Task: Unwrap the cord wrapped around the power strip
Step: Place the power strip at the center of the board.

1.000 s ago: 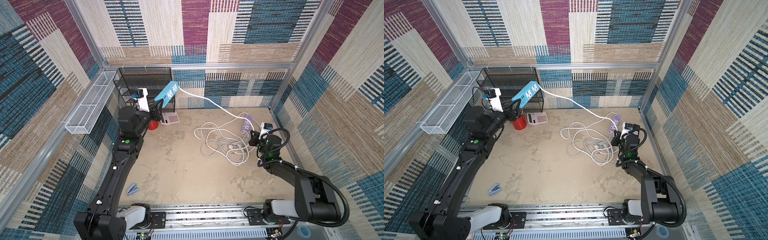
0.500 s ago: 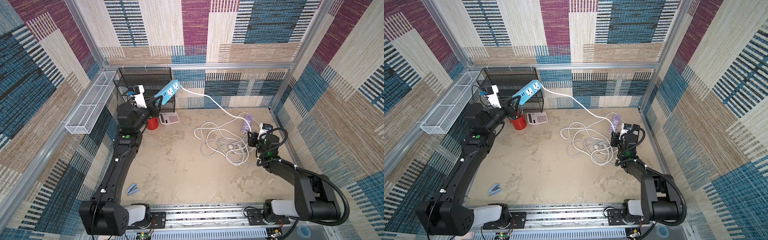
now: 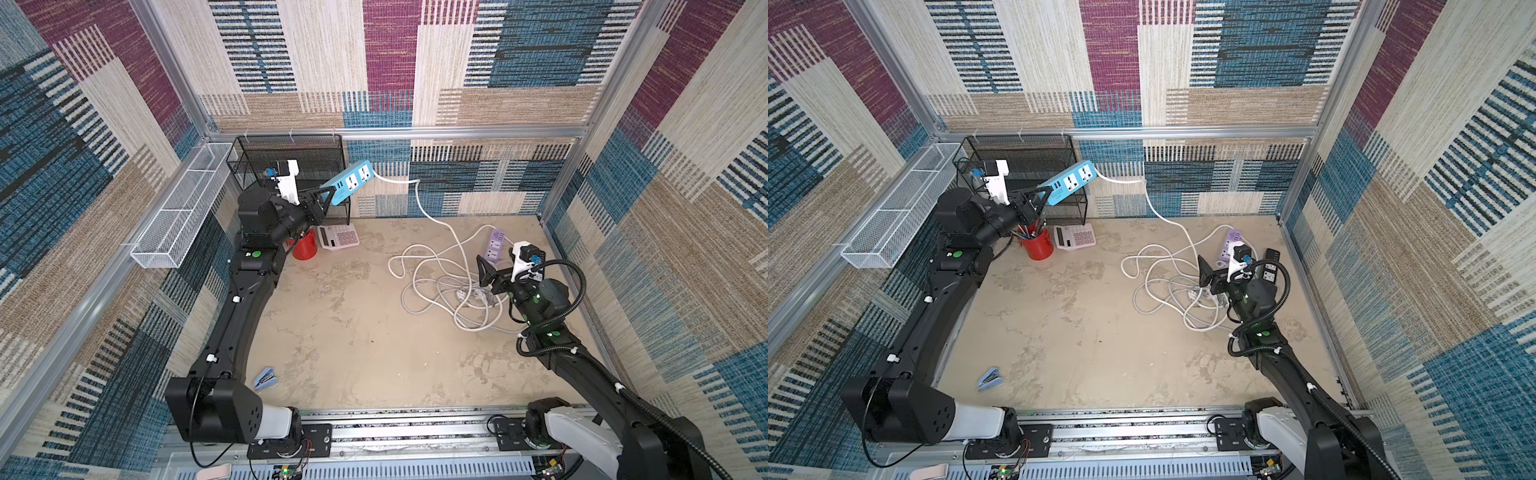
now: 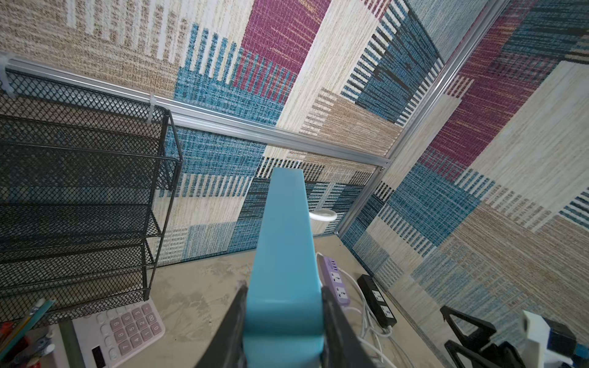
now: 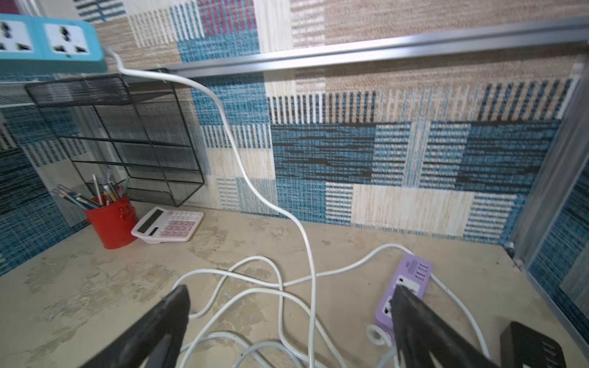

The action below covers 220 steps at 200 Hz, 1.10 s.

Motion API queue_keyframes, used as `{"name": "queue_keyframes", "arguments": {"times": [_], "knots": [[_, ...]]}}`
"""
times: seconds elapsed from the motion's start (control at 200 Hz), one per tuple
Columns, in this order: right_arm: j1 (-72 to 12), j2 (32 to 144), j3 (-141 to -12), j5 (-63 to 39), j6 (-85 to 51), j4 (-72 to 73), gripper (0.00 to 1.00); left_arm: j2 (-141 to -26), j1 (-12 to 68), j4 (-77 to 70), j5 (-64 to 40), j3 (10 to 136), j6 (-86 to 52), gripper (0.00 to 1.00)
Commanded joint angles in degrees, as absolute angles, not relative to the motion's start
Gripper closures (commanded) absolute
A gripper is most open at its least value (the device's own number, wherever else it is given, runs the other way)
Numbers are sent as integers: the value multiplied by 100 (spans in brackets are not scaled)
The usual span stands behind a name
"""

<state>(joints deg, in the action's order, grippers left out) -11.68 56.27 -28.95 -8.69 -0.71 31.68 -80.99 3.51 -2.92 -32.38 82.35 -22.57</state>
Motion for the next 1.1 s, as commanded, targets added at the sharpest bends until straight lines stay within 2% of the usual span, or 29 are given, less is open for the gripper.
{"name": "queue_keyframes", "arguments": {"times": [0.0,0.295,0.451,0.611,0.911,1.097], "knots": [[-1531,5579,-3222,-1530,632,3398,1,-8179,477,-136,-3803,8418,-1985,100],[-2211,6419,-5135,-2271,2142,2154,2,-8495,1480,1102,-4163,8909,-840,100],[-2496,6917,-6129,-2333,3025,1011,2,-8694,1743,1239,-4250,9009,-853,100],[-2954,7421,-6805,-1646,3760,76,2,-8753,1773,1325,-4293,9052,-853,100],[-3434,8000,-7068,-325,4590,69,2,-8774,1852,1338,-4406,9052,-870,100],[-3455,8248,-7306,-82,4888,-4,2,-8802,2001,1437,-4409,9061,-754,100]]}}
